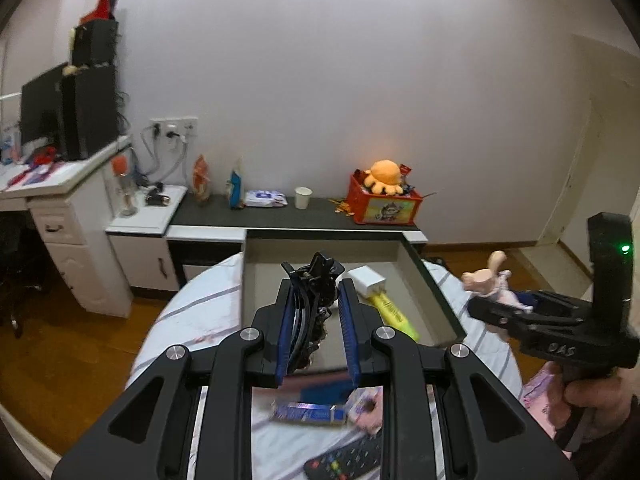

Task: Organize rigid objects
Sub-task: 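Carry the hair clip and doll over the pink box and open both tools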

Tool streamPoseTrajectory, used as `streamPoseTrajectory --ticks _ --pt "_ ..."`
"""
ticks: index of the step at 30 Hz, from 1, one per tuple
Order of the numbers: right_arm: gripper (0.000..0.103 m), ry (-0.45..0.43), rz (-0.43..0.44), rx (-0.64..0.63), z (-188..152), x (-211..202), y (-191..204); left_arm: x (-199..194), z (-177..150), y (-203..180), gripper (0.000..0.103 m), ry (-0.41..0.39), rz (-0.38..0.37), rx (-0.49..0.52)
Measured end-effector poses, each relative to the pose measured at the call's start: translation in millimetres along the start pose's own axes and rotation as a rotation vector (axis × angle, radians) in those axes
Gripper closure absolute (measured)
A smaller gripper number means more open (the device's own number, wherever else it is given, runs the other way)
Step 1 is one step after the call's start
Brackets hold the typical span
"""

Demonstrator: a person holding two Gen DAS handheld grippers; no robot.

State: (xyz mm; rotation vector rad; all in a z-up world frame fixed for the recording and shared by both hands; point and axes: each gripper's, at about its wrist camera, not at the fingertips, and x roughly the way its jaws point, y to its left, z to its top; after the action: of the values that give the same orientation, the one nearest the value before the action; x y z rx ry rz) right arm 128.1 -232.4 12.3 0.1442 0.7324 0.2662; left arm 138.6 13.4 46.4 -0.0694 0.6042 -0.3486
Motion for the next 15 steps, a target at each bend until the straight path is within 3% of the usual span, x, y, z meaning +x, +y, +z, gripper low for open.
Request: streamPoseTrajectory --ticks 6,15 --pt "0.046 0.070 -0.007 0.015 18 48 -10 62 13 0 0.081 0.078 -0.032 -0.006" --pt "0.046 0.223 -0.033 0.018 16 122 -20 153 -7 7 0.081 0.243 -0.031 -0.039"
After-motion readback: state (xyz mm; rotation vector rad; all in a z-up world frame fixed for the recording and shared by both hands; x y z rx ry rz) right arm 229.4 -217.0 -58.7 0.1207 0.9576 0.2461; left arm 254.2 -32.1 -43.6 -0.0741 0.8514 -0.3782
